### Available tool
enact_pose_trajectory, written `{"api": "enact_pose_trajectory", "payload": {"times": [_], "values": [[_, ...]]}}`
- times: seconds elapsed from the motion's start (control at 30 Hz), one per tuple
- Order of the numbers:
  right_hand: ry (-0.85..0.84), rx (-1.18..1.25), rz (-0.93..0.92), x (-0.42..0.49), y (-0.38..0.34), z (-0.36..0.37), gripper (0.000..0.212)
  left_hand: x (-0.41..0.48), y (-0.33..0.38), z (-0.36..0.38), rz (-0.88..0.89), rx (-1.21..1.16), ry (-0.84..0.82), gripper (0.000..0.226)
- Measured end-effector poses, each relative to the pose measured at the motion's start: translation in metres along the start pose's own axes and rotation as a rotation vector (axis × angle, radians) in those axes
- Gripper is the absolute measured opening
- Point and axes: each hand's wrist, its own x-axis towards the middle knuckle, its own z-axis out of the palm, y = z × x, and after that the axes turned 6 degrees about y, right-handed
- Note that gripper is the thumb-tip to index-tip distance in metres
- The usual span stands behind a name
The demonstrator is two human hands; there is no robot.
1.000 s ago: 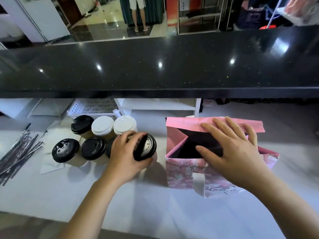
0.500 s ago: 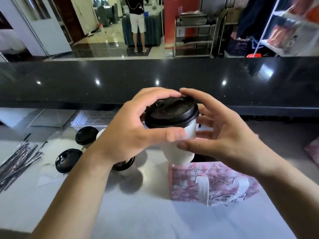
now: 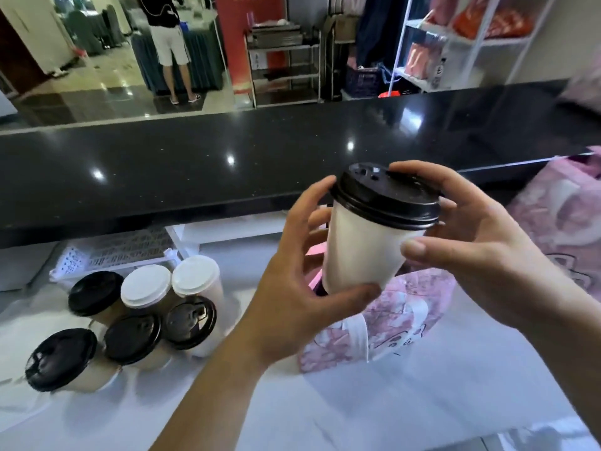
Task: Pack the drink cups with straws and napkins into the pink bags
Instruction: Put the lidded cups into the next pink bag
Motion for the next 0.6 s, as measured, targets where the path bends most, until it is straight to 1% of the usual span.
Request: {"api": "enact_pose_trajectory", "payload": {"times": [0.07, 0.13, 0.2, 0.3, 0.4, 0.47, 0.53, 0.6], "values": [[0.024, -0.054, 0.022, -0.001, -0.009, -0.011, 0.086, 0.007, -0.003, 0.002, 0.007, 0.009, -0.071, 0.103], [0.048, -0.126, 0.036, -0.002, -0.020, -0.022, 0.081, 0.013, -0.007, 0.005, 0.004, 0.001, -0.139, 0.103], [0.011, -0.207, 0.065, -0.003, -0.029, -0.029, 0.080, 0.020, -0.009, 0.007, 0.015, -0.014, -0.200, 0.102], [-0.023, -0.353, 0.124, -0.007, -0.041, -0.037, 0.086, 0.029, -0.013, 0.013, 0.068, -0.038, -0.302, 0.100], [-0.041, -0.387, 0.160, -0.012, -0.047, -0.039, 0.083, 0.035, -0.015, 0.018, 0.066, -0.048, -0.402, 0.102], [-0.009, -0.401, 0.163, -0.016, -0.048, -0.040, 0.079, 0.039, -0.018, 0.017, 0.051, -0.037, -0.458, 0.108], [0.067, -0.426, 0.150, -0.020, -0.050, -0.045, 0.081, 0.046, -0.022, 0.008, 0.045, 0.025, -0.436, 0.111], [0.177, -0.455, 0.124, -0.021, -0.051, -0.053, 0.086, 0.055, -0.032, -0.002, 0.055, 0.235, -0.332, 0.095]]}}
